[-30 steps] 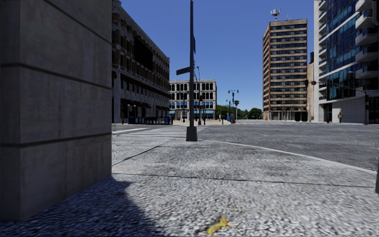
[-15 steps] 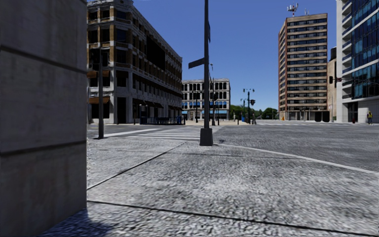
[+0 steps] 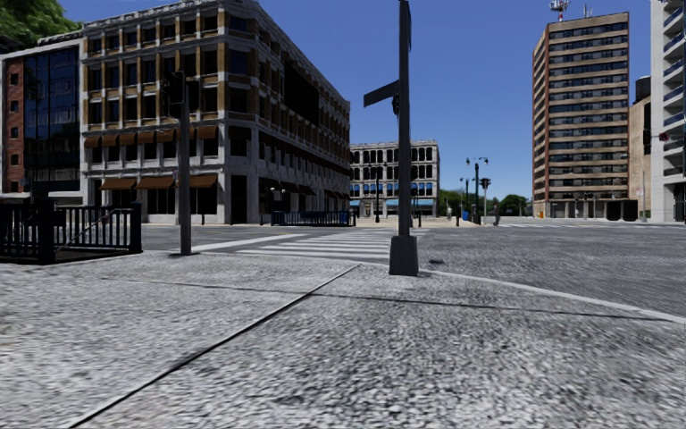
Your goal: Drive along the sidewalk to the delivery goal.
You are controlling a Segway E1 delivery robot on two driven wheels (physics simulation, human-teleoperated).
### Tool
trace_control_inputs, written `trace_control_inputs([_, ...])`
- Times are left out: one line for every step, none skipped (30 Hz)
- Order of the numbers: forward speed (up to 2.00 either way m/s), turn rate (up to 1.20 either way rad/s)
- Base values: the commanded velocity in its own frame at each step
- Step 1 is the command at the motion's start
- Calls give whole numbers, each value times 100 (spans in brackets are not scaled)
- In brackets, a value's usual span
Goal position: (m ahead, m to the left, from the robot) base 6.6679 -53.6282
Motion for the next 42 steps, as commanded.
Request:
trace_control_inputs([200,29])
trace_control_inputs([200,29])
trace_control_inputs([200,29])
trace_control_inputs([200,29])
trace_control_inputs([200,29])
trace_control_inputs([200,29])
trace_control_inputs([200,29])
trace_control_inputs([200,29])
trace_control_inputs([200,29])
trace_control_inputs([200,29])
trace_control_inputs([200,29])
trace_control_inputs([200,29])
trace_control_inputs([200,29])
trace_control_inputs([200,29])
trace_control_inputs([200,29])
trace_control_inputs([200,29])
trace_control_inputs([200,29])
trace_control_inputs([200,29])
trace_control_inputs([200,29])
trace_control_inputs([200,29])
trace_control_inputs([200,29])
trace_control_inputs([200,29])
trace_control_inputs([200,29])
trace_control_inputs([200,29])
trace_control_inputs([200,27])
trace_control_inputs([200,27])
trace_control_inputs([200,24])
trace_control_inputs([200,24])
trace_control_inputs([200,24])
trace_control_inputs([200,24])
trace_control_inputs([200,24])
trace_control_inputs([200,24])
trace_control_inputs([200,24])
trace_control_inputs([200,24])
trace_control_inputs([200,23])
trace_control_inputs([200,17])
trace_control_inputs([200,17])
trace_control_inputs([200,0])
trace_control_inputs([200,0])
trace_control_inputs([200,0])
trace_control_inputs([200,0])
trace_control_inputs([200,0])
